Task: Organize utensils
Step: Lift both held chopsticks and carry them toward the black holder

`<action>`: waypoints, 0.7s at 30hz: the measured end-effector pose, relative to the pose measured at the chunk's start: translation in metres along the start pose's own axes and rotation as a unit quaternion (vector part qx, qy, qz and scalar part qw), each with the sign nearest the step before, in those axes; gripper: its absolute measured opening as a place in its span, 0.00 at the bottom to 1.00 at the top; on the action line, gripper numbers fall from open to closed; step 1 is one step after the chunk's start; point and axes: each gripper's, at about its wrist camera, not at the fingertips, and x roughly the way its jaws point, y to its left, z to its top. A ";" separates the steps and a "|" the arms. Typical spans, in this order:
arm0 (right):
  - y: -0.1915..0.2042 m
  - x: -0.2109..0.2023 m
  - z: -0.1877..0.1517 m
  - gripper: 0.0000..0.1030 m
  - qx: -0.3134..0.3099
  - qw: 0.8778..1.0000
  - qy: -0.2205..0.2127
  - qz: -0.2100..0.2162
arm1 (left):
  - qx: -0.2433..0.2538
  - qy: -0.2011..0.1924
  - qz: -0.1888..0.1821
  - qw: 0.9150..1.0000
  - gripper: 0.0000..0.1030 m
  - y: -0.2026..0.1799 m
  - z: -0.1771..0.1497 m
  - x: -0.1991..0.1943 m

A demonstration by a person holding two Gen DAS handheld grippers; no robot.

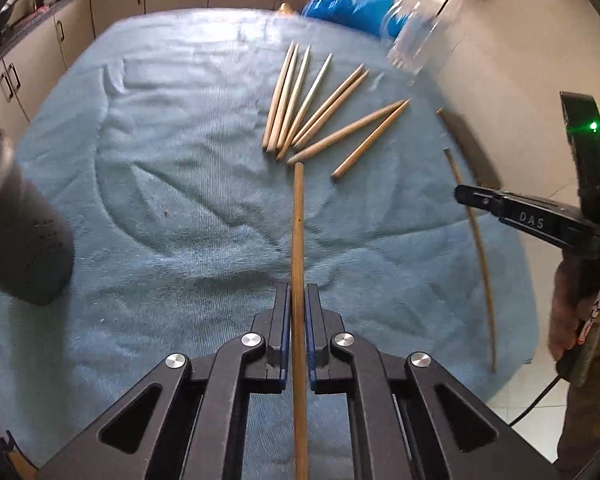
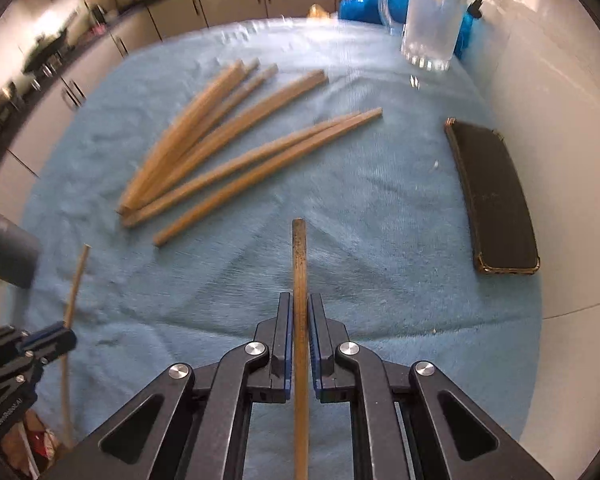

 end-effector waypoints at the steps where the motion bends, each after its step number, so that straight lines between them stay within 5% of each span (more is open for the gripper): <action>1: 0.004 -0.009 -0.003 0.08 0.001 1.000 -0.018 0.011 | 0.002 -0.016 -0.004 1.000 0.06 -0.001 -0.004 -0.010; 12: 0.051 -0.076 -0.046 0.08 -0.017 0.988 -0.126 0.082 | -0.007 -0.163 -0.006 0.987 0.06 0.009 -0.027 -0.092; 21: 0.094 -0.123 -0.033 0.08 -0.025 0.971 -0.202 0.127 | -0.054 -0.279 0.001 0.959 0.06 0.050 -0.020 -0.169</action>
